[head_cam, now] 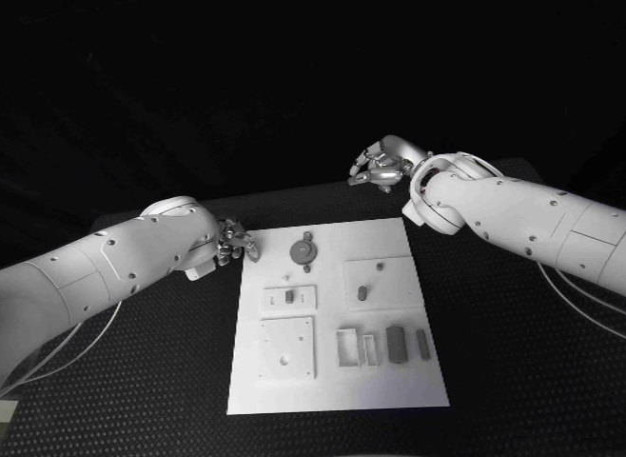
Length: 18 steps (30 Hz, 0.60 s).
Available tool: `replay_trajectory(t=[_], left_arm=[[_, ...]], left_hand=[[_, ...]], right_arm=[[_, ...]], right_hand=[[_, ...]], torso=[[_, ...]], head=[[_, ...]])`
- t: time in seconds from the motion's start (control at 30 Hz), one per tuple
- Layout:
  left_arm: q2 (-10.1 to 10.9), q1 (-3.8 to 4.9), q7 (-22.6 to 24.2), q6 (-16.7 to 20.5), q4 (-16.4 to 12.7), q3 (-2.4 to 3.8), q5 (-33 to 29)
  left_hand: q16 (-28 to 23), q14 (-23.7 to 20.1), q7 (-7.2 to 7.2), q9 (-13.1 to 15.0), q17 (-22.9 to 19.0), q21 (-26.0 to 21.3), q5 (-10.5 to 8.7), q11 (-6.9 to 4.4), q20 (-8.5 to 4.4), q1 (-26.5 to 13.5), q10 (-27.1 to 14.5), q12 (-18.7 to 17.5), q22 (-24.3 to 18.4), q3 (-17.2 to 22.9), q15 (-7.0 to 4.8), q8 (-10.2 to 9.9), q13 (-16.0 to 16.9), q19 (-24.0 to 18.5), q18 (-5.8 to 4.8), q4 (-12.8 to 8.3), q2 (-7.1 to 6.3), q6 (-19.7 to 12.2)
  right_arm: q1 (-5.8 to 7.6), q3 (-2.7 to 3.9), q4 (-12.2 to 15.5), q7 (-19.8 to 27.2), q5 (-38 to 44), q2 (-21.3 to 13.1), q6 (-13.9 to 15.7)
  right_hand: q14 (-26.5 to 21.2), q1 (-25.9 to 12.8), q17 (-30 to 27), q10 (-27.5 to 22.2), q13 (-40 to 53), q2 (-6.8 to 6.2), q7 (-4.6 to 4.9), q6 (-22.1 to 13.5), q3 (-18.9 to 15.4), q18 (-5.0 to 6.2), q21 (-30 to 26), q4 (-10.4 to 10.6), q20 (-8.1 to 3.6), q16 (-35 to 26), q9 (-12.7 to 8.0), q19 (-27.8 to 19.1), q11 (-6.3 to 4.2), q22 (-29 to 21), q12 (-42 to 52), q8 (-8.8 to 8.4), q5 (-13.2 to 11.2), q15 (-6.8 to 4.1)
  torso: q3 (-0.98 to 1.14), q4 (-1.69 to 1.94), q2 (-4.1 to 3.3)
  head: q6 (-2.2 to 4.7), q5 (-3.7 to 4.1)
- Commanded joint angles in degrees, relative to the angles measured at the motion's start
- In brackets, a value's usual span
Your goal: Assemble the parts on the task board
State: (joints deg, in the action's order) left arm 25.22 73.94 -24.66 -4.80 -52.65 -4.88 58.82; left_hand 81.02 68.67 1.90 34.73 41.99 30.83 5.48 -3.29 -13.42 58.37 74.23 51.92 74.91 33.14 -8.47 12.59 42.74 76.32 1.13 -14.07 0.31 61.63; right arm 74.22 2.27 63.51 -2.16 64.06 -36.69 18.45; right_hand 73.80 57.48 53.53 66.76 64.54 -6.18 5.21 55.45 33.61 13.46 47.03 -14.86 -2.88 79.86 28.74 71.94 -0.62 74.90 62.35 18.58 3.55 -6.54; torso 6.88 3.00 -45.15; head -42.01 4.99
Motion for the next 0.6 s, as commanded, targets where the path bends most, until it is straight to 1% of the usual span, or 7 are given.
replay_trajectory(t=[0.03, 0.33, 0.47, 0.5, 0.53, 0.57, 0.6], left_arm=[[0.4, -0.01, -0.6, 0.6, -0.8, 0.0, -4.1], [3.8, 0.01, -1.9, 2.9, -7.2, -0.01, -6.7], [5.5, 0.01, -2.1, 4.6, -10.4, -0.03, -6.7], [6.1, 0.01, -2.2, 5.2, -11.5, -0.04, -6.7], [6.5, 0.01, -2.2, 5.5, -12.3, -0.04, -6.7], [7.0, 0.01, -2.3, 6.1, -13.2, -0.06, -6.8], [7.4, 0.01, -2.4, 6.7, -14.0, -0.1, -6.8]], left_hand=[[0.4, 0.8, 0.93, 4.6, -0.1, 0.3, 0.28, -0.32, -0.17, 0.5, 0.1, 0.2, 1.2, -0.1, -1.19, 2.8, -0.1, 0.4, 1.91, 0.5, 0.65, 1.8], [0.7, 1.1, 0.2, 7.1, -0.1, 0.7, 0.81, -1.03, -0.4, -0.4, 0.5, 0.3, 1.2, -0.1, -1.87, 4.3, -0.2, 0.8, 1.67, 1.3, 0.28, 2.8], [0.8, 1.2, -0.11, 8.2, -0.1, 0.8, 1.16, -1.32, -0.52, -0.8, 0.6, 0.3, 1.2, -0.2, -2.13, 5.0, -0.3, 0.9, 1.62, 1.7, 0.0, 3.3], [0.8, 1.3, -0.28, 8.7, -0.1, 0.9, 1.75, -1.49, -0.57, -1.0, 0.7, 0.3, 1.2, -0.2, -2.28, 5.3, -0.3, 1.0, 1.6, 1.9, -0.15, 3.6], [0.8, 1.3, -0.38, 9.0, -0.1, 0.9, 3.03, -1.57, -0.61, -1.2, 0.7, 0.3, 1.2, -0.2, -2.36, 5.5, -0.3, 1.0, 1.58, 2.0, -0.25, 3.8], [0.9, 1.4, -0.49, 9.6, -0.1, 1.1, 5.03, -1.7, -0.68, -1.7, 0.8, 0.3, 1.2, -0.7, -2.47, 5.7, -0.3, 1.1, 1.54, 1.8, -0.1, 3.9], [0.9, 1.4, -0.58, 10.0, -0.1, 1.1, 5.38, -1.76, -0.72, -1.8, 0.8, 0.3, 1.2, -0.9, -2.55, 5.9, -0.3, 1.1, 1.53, 1.7, -0.04, 4.0]], right_arm=[[-0.02, 0.03, 0.1, 0.5, 0.0, -0.1, -0.4], [-0.02, 0.03, 0.3, 0.5, -0.1, -0.5, -0.3], [-0.02, 0.03, 0.3, 0.5, -0.1, -0.6, -0.3], [-0.02, 0.03, 0.2, 0.5, -0.1, -0.7, -0.4], [-0.02, 0.03, 0.2, 0.5, -0.1, -0.7, -0.4], [-0.02, 0.03, 0.3, 0.5, -0.2, -0.7, -0.4], [-0.02, 0.03, 0.3, 0.5, -0.2, -0.7, -0.4]], right_hand=[[-0.3, -0.7, 0.1, -0.1, -0.1, -0.07, 0.62, 0.1, -0.1, 1.54, -0.3, 0.3, -0.28, -0.4, 0.1, 0.0, -0.04, 1.0, 0.0, -0.4, -0.2, -0.33], [-0.3, -0.7, 0.1, -0.1, -0.1, -0.08, 0.62, 0.1, -0.1, 1.54, -0.3, 0.3, -0.29, -0.4, 0.1, 0.0, -0.04, 1.0, 0.0, -0.4, -0.2, -0.34], [-0.3, -0.7, 0.1, -0.1, -0.1, -0.09, 0.62, 0.1, -0.1, 1.54, -0.3, 0.3, -0.29, -0.4, 0.1, 0.0, -0.05, 1.0, 0.0, -0.4, -0.2, -0.34], [-0.3, -0.7, 0.1, -0.1, -0.1, -0.09, 0.62, 0.1, -0.1, 1.54, -0.3, 0.3, -0.29, -0.4, 0.1, 0.0, -0.05, 1.0, 0.0, -0.41, -0.2, -0.34], [-0.3, -0.7, 0.1, -0.1, -0.1, -0.09, 0.62, 0.1, -0.1, 1.54, -0.3, 0.3, -0.29, -0.4, 0.1, 0.0, -0.05, 1.0, 0.0, -0.41, -0.2, -0.34], [-0.3, -0.7, 0.1, -0.1, -0.1, -0.1, 0.62, 0.1, -0.1, 1.54, -0.3, 0.3, -0.29, -0.4, 0.1, 0.0, -0.05, 1.0, 0.0, -0.41, -0.2, -0.34], [-0.3, -0.7, 0.1, -0.1, -0.1, -0.1, 0.62, 0.1, -0.1, 1.54, -0.3, 0.3, -0.29, -0.4, 0.1, 0.0, -0.05, 1.0, 0.0, -0.41, -0.2, -0.34]], torso=[[-0.03, 1.31, 0.04], [-0.11, 1.45, 0.14], [-0.08, 1.39, 0.1], [-0.07, 1.37, 0.08], [-0.09, 1.39, 0.11], [-0.08, 1.36, 0.1], [-0.07, 1.33, 0.09]], head=[[-0.03, -0.17], [-0.1, -0.24], [0.0, -0.34], [0.05, -0.37], [0.04, -0.37], [0.03, -0.39], [0.0, -0.41]])
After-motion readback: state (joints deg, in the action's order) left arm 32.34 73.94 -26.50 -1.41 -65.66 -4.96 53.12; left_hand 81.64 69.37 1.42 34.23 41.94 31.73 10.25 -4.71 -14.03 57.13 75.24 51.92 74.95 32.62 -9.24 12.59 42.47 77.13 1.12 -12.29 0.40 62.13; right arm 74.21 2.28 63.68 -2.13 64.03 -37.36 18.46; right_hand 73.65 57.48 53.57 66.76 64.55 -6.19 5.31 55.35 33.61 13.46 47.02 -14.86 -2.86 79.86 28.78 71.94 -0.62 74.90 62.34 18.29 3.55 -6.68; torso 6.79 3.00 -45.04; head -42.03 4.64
